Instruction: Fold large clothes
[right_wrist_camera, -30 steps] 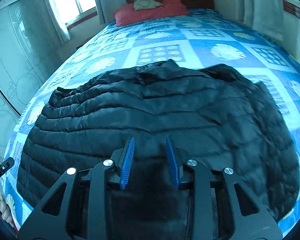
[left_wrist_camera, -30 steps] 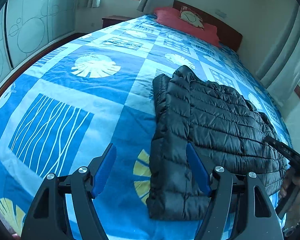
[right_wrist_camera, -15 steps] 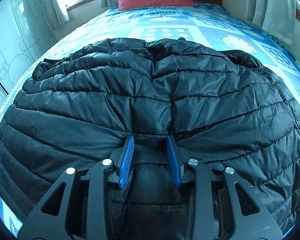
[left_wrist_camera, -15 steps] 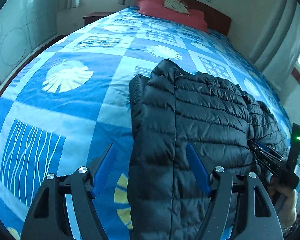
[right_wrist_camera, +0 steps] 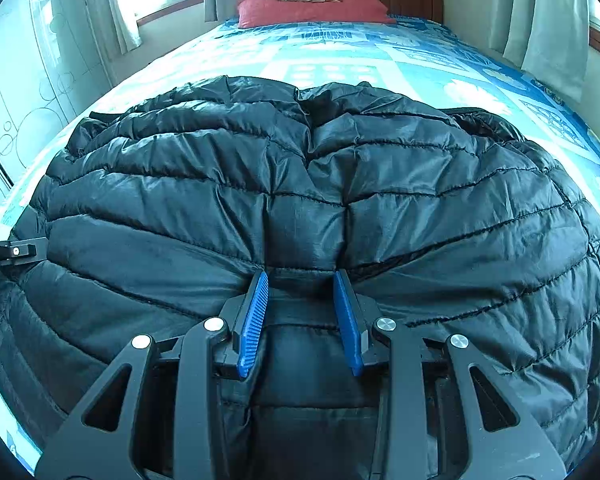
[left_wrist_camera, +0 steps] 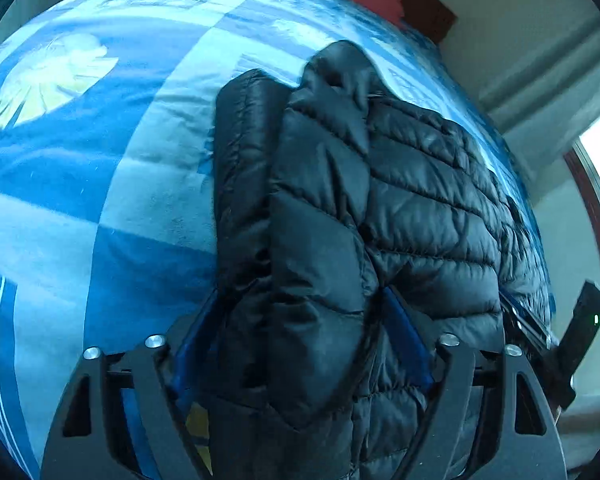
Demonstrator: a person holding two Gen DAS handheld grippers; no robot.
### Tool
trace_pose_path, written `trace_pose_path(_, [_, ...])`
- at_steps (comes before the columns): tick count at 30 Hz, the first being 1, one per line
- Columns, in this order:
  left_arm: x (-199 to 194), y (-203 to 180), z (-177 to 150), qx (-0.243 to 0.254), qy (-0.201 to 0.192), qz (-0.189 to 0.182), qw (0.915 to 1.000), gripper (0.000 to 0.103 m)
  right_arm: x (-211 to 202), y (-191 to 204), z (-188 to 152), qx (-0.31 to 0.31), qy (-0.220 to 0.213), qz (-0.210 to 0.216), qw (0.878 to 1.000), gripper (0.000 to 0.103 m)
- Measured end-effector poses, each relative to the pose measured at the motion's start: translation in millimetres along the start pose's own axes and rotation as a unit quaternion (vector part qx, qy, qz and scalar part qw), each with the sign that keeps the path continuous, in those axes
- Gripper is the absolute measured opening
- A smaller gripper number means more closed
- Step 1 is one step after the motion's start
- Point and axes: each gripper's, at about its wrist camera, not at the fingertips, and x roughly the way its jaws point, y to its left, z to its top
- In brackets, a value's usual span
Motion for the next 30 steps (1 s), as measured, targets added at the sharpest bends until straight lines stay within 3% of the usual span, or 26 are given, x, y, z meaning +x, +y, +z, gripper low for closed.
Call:
trace_pose_path(4, [-5.9, -7.0, 0.0, 0.005, 0.001, -0.028, 0.9996, 0.031, -0.9, 1.2, -3.1, -0.004, -0.004, -0.004, 1.0, 0.035])
trace_pose_path(8, [-29.1, -29.6, 2.6, 0.023, -0.014, -0.02, 0.9995, 0.02, -0.1, 2.1, -4.4, -0.008, -0.003, -0.004, 1.0, 0.035])
trace_pose_path(14, [-72.1, -81.3, 10.6, 0.052, -0.044, -0.015, 0.9976, 0.018, 1.9, 5.0, -5.7, -0.014, -0.002, -0.006, 1.0, 0.034])
trace_pose_path(18, [-87.0, -127.7, 15.7, 0.087, -0.057, 0.017, 0.9945, 0.018, -7.6, 0.6, -1.3, -0.011, -0.004, 0.006, 1.0, 0.034])
trace_pose_path(21, [-93.1, -158.9, 17.3, 0.101, -0.061, 0.036, 0.9924, 0.018, -32.9, -17.4, -1.1, 0.015, -0.013, 0.016, 1.0, 0.034])
trace_pose_path(24, [-97.7, -188.0, 19.5, 0.115, -0.063, 0.047, 0.9902, 0.018, -59.4, -37.8, -4.4, 0.026, -0.031, 0.013, 0.999, 0.043])
trace_pose_path(30, [-90.1, -261.9, 17.2, 0.17, -0.06, 0.065, 0.9814, 0.019, -110.9, -99.7, -23.0, 0.058, -0.057, -0.021, 0.996, 0.046])
